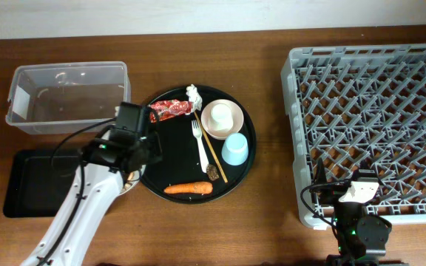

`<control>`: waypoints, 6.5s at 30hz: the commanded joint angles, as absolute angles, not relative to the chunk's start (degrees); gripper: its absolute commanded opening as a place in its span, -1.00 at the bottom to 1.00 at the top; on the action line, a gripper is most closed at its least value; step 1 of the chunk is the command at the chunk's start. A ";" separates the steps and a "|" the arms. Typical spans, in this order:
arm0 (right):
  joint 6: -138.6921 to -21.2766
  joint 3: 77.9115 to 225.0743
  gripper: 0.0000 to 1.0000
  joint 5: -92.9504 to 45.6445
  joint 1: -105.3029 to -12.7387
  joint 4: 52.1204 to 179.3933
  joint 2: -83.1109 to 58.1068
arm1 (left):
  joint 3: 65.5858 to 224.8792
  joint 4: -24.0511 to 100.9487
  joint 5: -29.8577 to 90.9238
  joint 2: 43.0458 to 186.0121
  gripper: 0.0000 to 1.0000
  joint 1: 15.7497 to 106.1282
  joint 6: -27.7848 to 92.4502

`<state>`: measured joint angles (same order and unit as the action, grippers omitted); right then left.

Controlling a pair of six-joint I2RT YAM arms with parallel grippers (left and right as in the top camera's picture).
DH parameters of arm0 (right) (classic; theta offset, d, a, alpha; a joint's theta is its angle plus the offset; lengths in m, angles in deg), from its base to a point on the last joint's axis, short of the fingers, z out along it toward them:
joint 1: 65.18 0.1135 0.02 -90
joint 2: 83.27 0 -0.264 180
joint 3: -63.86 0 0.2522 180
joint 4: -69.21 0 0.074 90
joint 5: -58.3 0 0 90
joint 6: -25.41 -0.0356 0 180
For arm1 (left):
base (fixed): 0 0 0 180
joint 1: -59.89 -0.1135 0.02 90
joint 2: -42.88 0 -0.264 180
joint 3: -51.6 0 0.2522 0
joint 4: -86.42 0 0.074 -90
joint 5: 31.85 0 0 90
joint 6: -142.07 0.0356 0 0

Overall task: Sort waste into correct bins and load items into the dishwasher rack
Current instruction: 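Carry the rice bowl left over the black tray, then tip the bowl to pour rice and mushrooms onto the black tray, then carry the empty bowl back to the round tray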

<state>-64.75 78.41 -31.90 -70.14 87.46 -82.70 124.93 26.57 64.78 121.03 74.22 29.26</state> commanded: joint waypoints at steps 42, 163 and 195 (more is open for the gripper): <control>-64.82 77.93 0.97 -32.38 -70.51 87.66 -83.07 | 125.41 29.26 8.15 119.79 -0.99 20.12 38.94; -64.82 77.93 0.97 -32.38 -70.51 87.64 -83.07 | 136.12 28.97 63.17 133.93 -0.99 89.25 34.73; -64.82 77.93 0.97 -32.36 -70.51 87.66 -83.07 | 138.87 25.52 63.34 138.82 -0.72 89.25 34.97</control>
<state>-64.77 78.41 -31.88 -70.14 87.46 -82.70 135.92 28.56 63.12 140.92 89.08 35.05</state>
